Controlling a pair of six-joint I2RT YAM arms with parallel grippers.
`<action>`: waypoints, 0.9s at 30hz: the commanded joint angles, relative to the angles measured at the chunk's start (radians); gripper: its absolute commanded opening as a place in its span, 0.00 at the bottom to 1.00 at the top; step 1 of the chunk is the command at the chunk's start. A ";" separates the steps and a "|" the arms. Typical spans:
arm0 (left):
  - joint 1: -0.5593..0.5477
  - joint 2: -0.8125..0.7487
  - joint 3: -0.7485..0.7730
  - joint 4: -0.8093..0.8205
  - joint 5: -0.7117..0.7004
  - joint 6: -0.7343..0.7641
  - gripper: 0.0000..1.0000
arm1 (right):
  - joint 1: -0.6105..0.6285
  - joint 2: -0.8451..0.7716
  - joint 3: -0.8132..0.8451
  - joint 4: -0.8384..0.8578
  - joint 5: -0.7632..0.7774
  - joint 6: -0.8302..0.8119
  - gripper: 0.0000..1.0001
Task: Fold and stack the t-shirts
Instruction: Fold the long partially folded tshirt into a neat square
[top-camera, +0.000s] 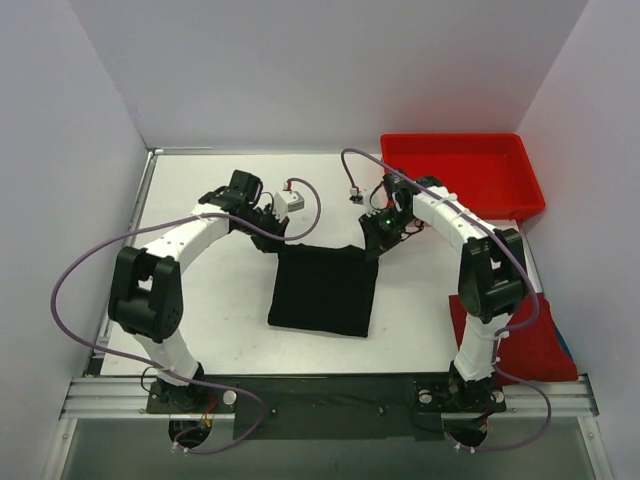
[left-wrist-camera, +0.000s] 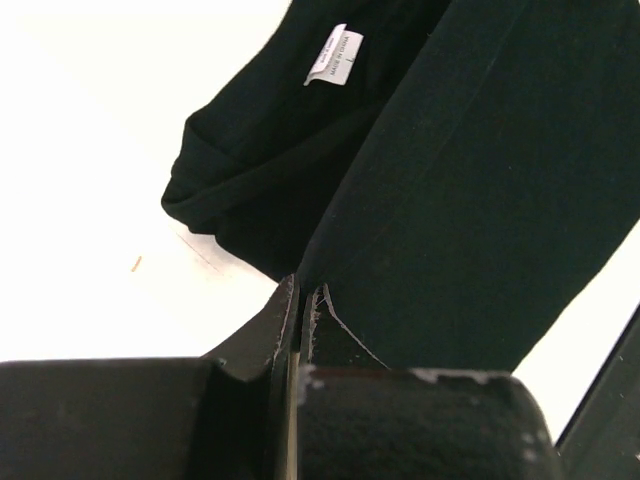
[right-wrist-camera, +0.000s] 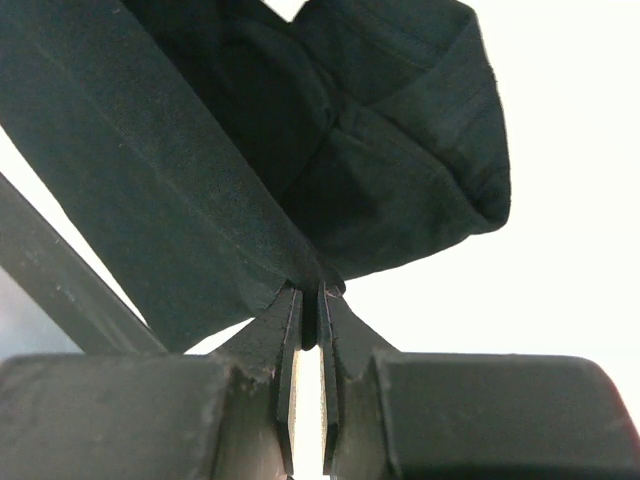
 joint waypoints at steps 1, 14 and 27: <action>0.011 0.075 0.108 0.087 -0.062 -0.026 0.00 | -0.027 0.069 0.086 -0.049 0.120 0.065 0.00; -0.020 0.188 0.197 0.152 0.014 -0.064 0.00 | -0.049 0.093 0.135 -0.069 0.226 0.133 0.00; -0.070 0.255 0.249 0.237 -0.030 -0.156 0.00 | -0.105 0.099 0.140 -0.094 0.300 0.190 0.00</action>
